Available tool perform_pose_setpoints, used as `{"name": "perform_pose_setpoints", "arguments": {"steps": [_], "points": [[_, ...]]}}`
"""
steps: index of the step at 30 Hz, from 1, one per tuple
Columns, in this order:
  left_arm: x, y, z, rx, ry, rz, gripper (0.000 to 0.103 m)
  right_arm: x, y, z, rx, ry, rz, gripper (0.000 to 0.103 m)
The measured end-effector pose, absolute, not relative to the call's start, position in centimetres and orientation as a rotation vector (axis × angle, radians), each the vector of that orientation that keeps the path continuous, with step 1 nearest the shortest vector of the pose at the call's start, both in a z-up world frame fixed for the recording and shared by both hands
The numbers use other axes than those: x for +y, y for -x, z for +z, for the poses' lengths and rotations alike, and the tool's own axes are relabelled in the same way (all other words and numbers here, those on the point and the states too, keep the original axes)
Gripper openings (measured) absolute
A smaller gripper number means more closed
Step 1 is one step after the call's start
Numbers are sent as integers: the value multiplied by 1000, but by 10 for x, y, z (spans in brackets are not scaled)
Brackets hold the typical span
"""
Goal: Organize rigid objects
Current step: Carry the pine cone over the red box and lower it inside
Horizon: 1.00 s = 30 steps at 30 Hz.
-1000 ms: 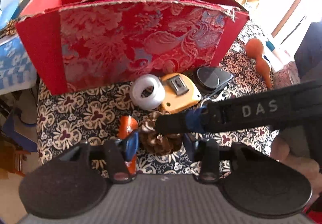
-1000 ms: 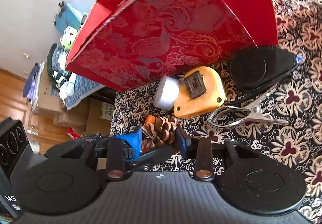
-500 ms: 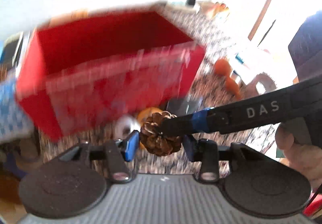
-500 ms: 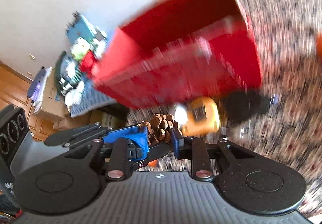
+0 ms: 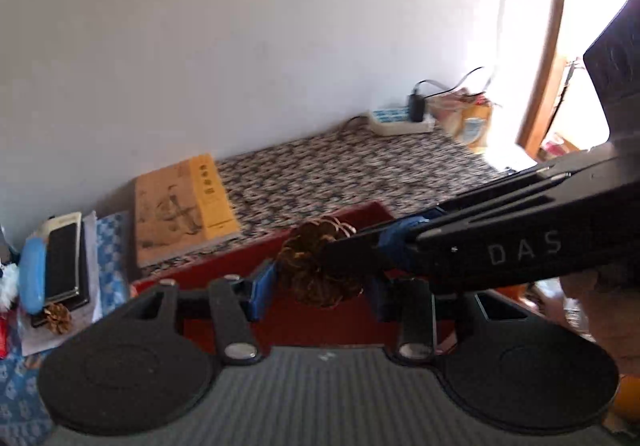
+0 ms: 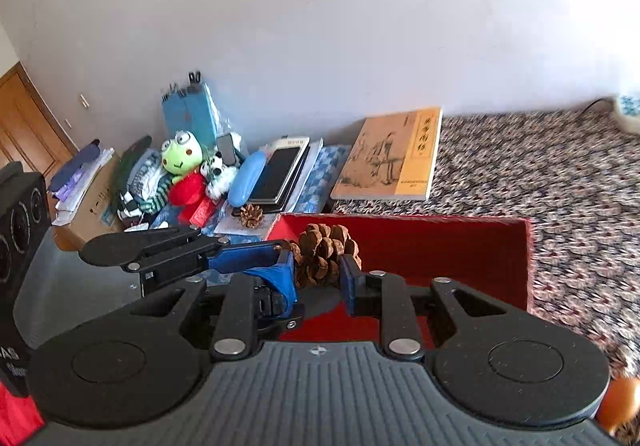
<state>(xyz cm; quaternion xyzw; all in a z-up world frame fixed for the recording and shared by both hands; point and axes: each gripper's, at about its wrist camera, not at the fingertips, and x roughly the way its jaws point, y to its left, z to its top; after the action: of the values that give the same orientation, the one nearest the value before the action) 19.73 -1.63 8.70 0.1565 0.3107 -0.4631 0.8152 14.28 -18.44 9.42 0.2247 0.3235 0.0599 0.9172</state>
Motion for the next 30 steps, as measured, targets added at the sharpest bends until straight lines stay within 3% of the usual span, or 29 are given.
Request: {"name": "perform_pose_setpoints", "arguments": {"steps": [9, 18, 21, 25, 26, 27, 30], "points": [[-31, -261, 27, 821, -382, -846, 42, -197, -227, 22, 828, -550, 203, 6], [-24, -281, -13, 878, -407, -718, 50, -194, -269, -26, 925, -683, 250, 5], [-23, -279, -12, 871, -399, -720, 65, -190, -280, -38, 951, -726, 233, 5], [-25, -278, -16, 870, -436, -681, 55, -185, -293, -52, 981, -753, 220, 5], [-25, -277, -17, 865, -443, -676, 57, -186, -293, -55, 967, -774, 231, 6], [-26, -276, -17, 864, -451, -680, 66, -188, -292, -56, 957, -791, 234, 6], [-30, -272, -20, 853, -477, -676, 67, -193, -289, -57, 939, -820, 243, 6]]}}
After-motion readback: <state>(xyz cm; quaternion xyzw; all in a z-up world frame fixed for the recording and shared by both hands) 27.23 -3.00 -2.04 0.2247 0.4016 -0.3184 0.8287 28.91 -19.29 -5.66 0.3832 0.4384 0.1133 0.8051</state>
